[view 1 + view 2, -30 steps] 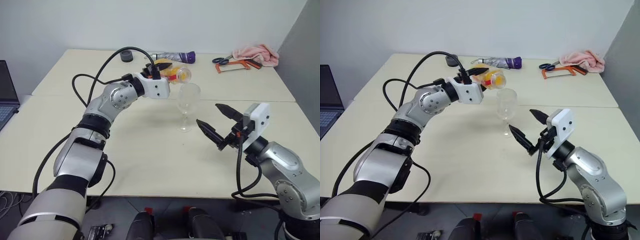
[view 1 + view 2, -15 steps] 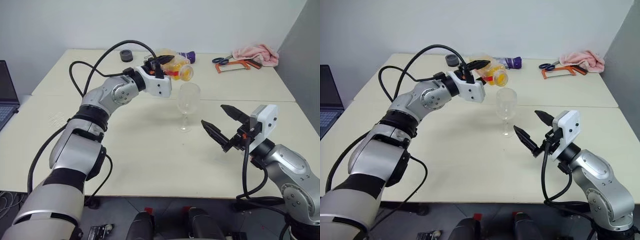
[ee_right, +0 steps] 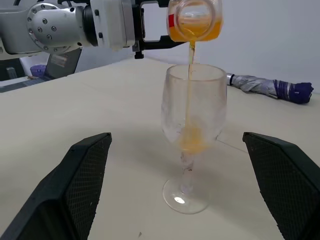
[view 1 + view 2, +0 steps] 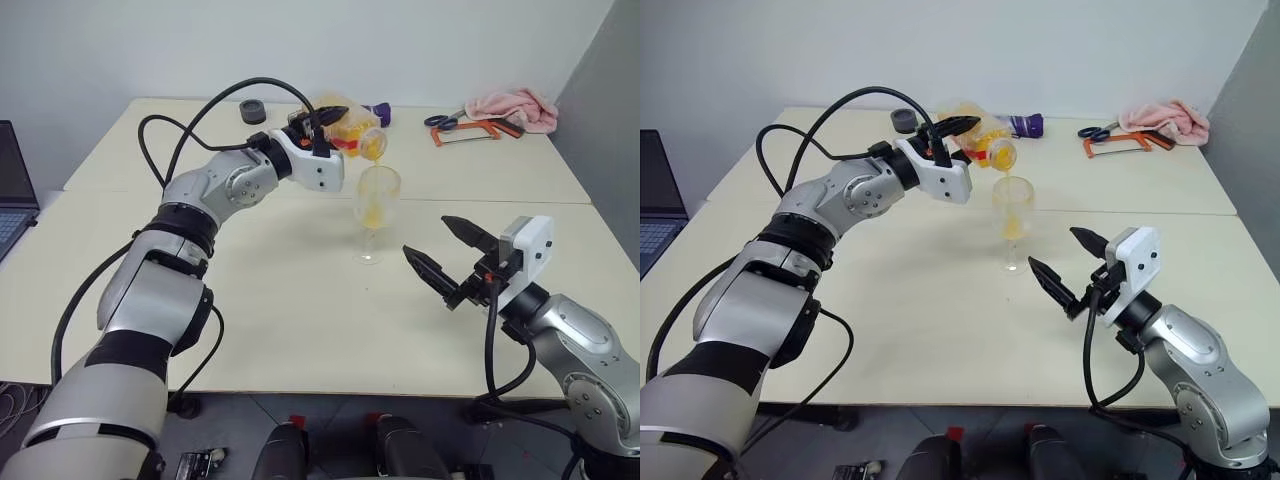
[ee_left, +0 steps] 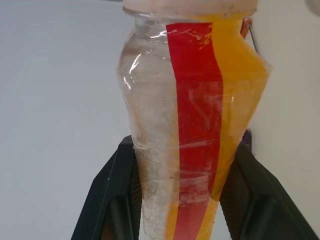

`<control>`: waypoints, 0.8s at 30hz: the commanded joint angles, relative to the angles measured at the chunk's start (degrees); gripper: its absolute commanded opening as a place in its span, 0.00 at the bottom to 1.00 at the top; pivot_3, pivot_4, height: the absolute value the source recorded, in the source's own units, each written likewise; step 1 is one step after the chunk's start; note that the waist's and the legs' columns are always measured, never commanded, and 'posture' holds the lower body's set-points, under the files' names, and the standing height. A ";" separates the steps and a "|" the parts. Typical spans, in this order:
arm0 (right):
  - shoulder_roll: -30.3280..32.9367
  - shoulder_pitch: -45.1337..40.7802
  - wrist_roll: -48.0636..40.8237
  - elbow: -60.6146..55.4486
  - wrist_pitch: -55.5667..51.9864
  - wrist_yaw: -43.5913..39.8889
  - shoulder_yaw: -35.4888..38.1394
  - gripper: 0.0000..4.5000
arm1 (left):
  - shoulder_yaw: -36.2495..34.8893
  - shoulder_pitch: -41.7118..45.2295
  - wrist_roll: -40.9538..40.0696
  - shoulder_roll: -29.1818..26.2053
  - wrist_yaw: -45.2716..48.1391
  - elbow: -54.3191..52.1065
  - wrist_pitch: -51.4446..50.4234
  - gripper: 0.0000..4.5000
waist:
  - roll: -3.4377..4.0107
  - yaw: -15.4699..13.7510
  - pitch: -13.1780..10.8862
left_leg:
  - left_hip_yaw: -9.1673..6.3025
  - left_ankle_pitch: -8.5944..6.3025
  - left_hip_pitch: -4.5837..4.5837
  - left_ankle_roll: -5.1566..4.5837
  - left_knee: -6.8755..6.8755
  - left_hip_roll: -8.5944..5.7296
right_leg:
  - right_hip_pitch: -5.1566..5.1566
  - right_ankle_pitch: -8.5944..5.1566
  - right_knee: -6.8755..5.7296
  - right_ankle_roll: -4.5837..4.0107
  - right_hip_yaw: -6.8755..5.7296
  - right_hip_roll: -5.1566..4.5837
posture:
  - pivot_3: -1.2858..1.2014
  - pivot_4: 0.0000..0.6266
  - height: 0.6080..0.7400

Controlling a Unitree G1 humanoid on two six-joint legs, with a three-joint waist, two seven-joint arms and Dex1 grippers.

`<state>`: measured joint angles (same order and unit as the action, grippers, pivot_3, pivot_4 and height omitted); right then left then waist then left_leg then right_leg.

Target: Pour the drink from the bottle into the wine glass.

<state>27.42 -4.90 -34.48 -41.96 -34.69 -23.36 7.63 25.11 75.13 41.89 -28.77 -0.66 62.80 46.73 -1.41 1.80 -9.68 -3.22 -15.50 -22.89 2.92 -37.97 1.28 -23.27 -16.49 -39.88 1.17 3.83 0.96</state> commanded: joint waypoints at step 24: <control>-2.53 2.08 2.40 -4.67 3.33 3.15 -2.73 1.00 | 3.15 5.80 2.15 0.33 -6.88 3.88 0.12 0.38 | 0.00 0.00 0.00 | 0.00 0.00 0.01 0.01 -0.02 -0.02 | 0.00 0.00 -0.03 0.00 -0.01 -0.02 | 0.52 0.24 1.00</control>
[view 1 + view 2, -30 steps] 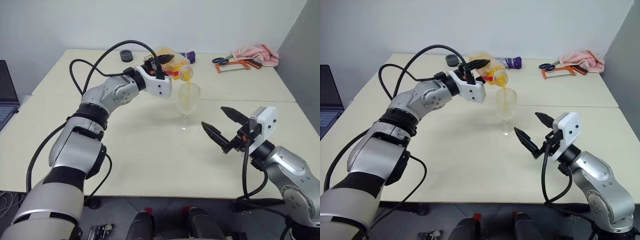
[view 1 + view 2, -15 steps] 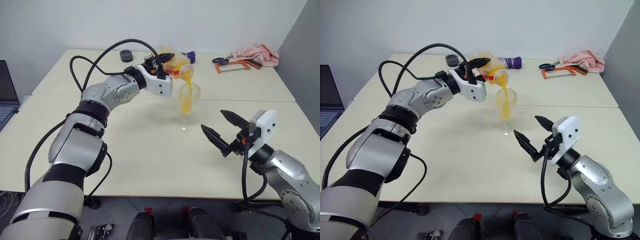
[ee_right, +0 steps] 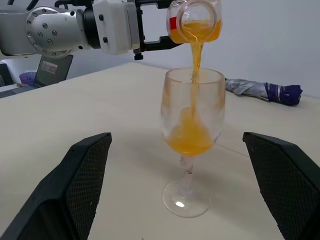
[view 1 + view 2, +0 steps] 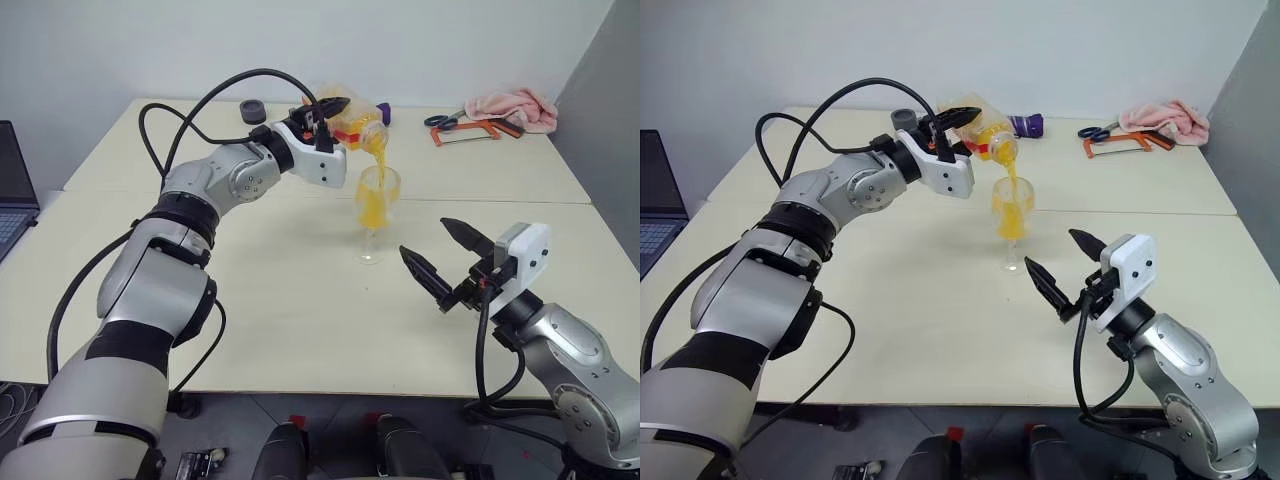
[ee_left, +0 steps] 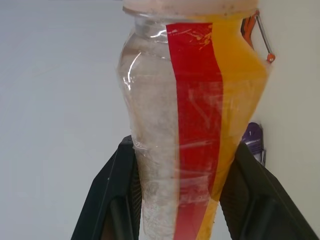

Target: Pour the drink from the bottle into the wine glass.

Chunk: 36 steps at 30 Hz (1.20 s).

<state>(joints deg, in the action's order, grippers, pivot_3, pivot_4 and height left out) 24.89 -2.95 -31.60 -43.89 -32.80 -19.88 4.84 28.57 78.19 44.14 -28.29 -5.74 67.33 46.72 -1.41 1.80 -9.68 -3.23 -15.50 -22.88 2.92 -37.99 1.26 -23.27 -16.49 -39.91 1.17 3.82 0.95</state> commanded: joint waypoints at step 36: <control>1.48 1.50 -1.87 -3.79 0.03 -1.53 -2.17 1.00 | 1.33 4.22 1.67 0.07 -4.16 0.53 -0.53 0.38 | 0.00 0.00 0.00 | 0.01 0.00 0.01 0.00 -0.03 -0.02 | 0.00 0.00 -0.04 0.00 0.01 -0.01 | 0.52 0.24 1.00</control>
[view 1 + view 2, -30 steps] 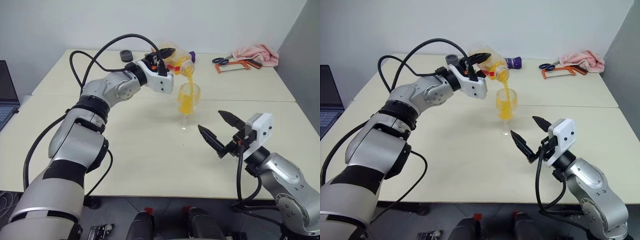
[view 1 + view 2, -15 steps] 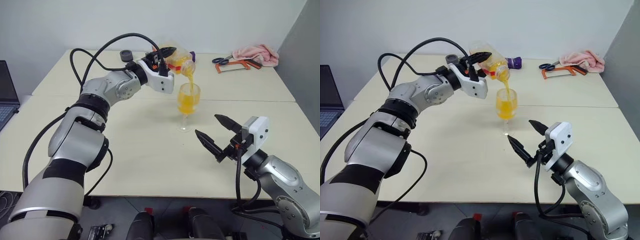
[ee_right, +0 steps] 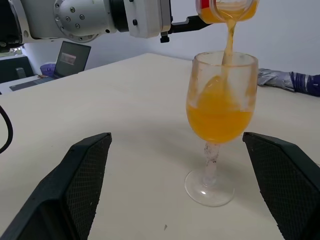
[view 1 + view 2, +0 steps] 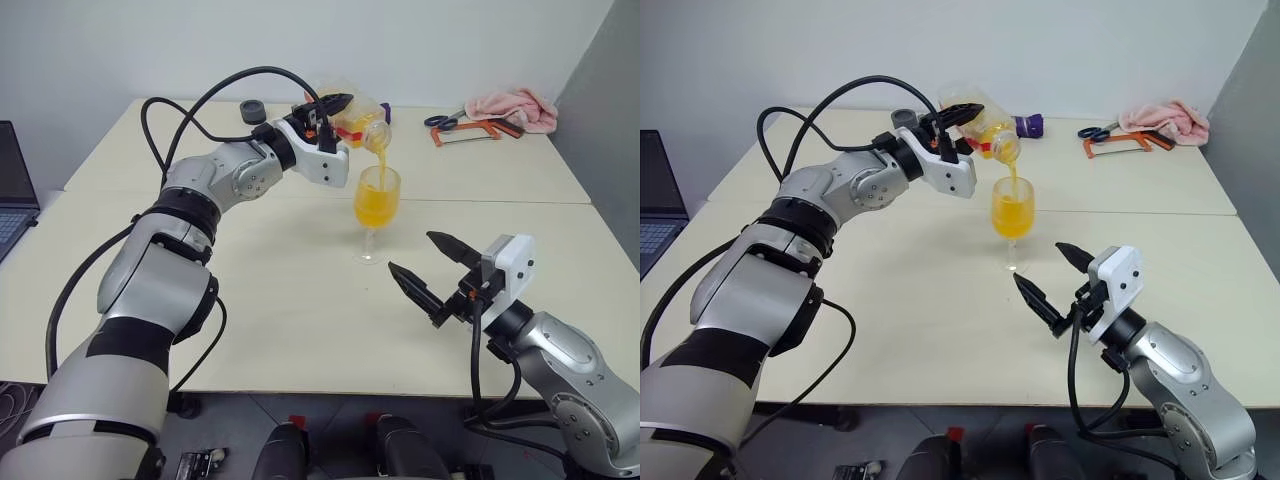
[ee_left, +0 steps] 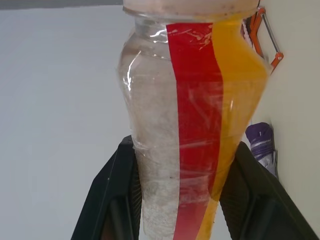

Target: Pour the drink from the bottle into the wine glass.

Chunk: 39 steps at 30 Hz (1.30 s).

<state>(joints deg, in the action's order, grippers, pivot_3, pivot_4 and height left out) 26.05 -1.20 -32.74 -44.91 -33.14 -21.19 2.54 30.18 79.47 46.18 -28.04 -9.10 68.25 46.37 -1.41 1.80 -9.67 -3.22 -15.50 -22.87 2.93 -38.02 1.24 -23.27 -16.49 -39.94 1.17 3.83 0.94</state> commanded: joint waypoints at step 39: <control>7.60 -7.67 -2.24 1.24 -5.06 -8.25 -3.80 1.00 | -35.09 -25.72 -49.40 4.97 34.92 -31.98 -49.90 0.38 | 0.06 1.77 0.04 | 0.04 0.00 0.17 0.00 -0.09 0.20 | 0.01 0.01 -0.23 -0.02 0.11 0.09 | 0.52 0.24 1.00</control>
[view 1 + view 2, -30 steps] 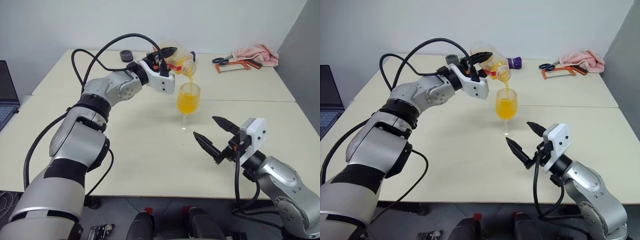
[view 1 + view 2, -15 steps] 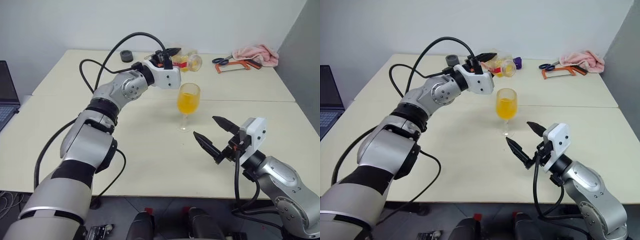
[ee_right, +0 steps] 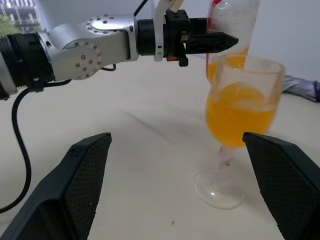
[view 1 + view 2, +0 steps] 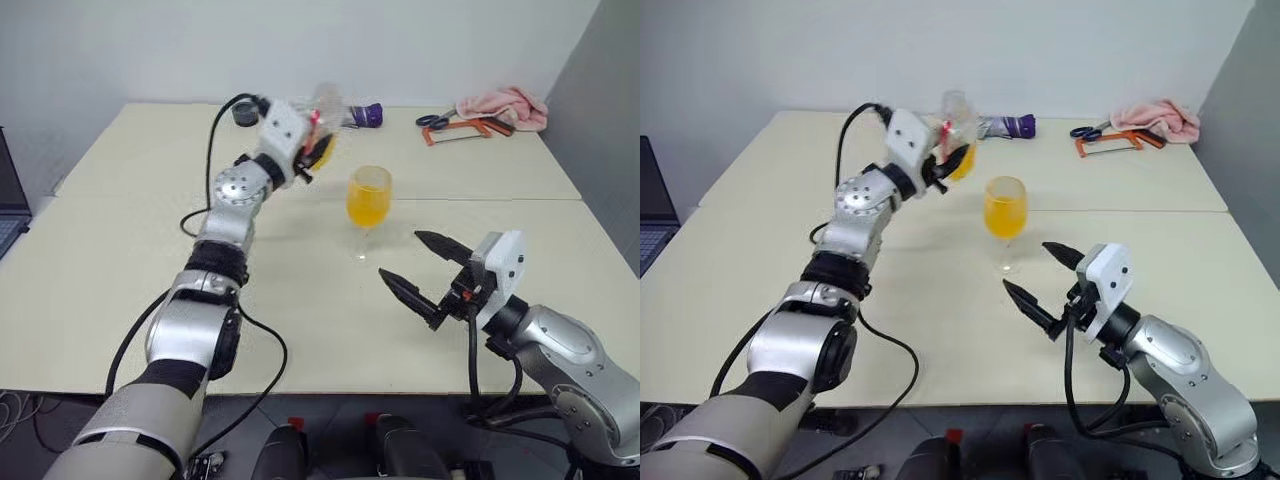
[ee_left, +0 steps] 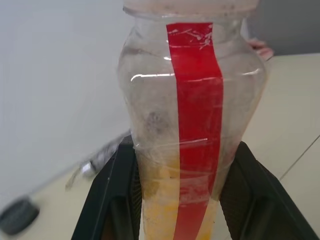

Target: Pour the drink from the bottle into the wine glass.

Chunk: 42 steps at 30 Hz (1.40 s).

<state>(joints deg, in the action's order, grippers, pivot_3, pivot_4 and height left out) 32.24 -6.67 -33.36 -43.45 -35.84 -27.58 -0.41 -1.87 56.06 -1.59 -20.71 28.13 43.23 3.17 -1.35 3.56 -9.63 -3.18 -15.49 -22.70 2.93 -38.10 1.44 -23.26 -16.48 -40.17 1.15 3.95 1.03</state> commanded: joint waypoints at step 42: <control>-5.88 4.20 14.05 15.31 16.36 -0.20 -4.03 1.00 | -14.64 -37.55 -6.12 -4.59 -14.28 -31.78 -10.52 0.99 | -0.12 -1.82 0.09 | -0.17 -0.01 -0.11 0.00 -0.34 0.16 | 0.06 0.00 -0.15 0.01 -0.15 -0.21 | 0.52 0.24 1.00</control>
<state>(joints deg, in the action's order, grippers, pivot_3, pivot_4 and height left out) 27.26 -3.63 -21.57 -30.22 -25.52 -29.85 -6.93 -15.12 19.27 -8.57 -25.03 16.03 15.70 -9.21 -1.47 1.74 -9.55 -3.35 -15.50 -22.79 2.93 -38.44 1.62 -23.19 -16.48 -40.32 1.16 3.81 0.81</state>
